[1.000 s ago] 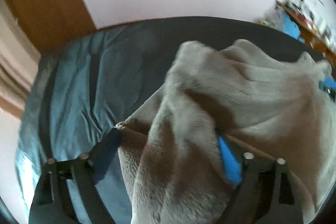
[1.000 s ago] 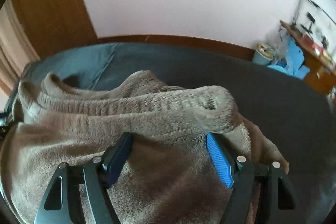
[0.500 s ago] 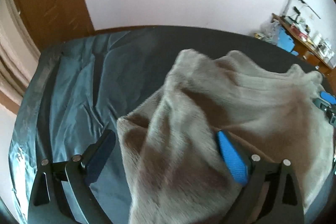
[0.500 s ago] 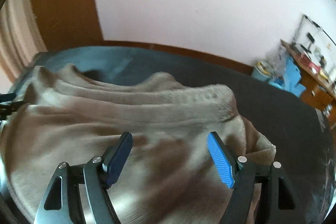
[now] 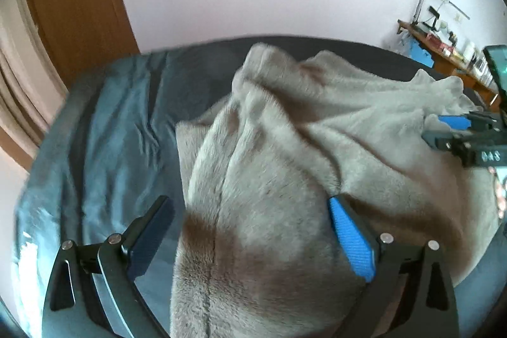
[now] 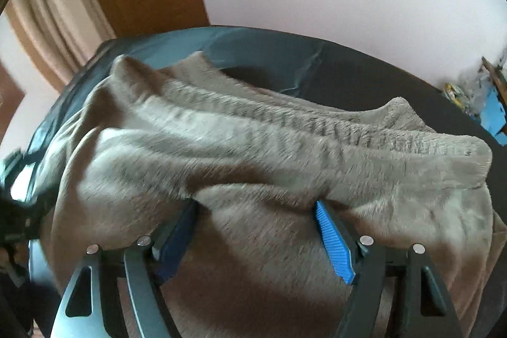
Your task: Fold clothes
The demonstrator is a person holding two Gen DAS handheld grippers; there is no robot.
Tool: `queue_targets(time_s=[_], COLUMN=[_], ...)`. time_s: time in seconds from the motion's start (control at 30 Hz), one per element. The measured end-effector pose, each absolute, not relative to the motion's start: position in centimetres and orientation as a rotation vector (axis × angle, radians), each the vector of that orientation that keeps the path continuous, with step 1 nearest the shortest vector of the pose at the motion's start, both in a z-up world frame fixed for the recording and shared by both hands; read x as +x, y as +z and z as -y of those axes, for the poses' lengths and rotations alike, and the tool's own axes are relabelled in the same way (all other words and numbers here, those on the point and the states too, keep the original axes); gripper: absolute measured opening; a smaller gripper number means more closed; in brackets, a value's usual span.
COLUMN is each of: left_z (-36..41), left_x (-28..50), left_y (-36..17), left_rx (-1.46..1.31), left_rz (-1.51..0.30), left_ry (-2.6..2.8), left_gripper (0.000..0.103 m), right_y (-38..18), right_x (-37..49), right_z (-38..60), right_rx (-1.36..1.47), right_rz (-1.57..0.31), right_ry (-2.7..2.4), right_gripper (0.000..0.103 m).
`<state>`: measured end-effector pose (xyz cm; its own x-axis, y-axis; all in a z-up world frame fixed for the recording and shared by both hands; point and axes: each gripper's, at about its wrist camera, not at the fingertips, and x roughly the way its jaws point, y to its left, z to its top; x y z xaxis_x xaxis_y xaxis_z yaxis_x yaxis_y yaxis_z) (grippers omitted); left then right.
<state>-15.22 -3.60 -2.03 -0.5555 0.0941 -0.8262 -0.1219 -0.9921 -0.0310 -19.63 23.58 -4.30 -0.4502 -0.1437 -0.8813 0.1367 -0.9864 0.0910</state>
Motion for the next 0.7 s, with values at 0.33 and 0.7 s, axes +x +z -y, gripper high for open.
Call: queue_targets(time_s=[0.33, 0.7], left_z=[4.8, 4.6], left_x=[-15.5, -15.7], left_y=[-3.4, -4.0], left_rx=[-1.408, -1.392], left_rz=[0.076, 0.101], left_ry=[2.609, 2.609], left_gripper=[0.103, 0.103], right_y=[-5.2, -1.9], right_x=[-20.8, -11.5], right_z=[-23.4, -29.1], right_rx=[1.573, 1.399], right_rz=[-0.093, 0.103], right_ry=[-2.622, -2.716], right_gripper=[0.081, 0.081])
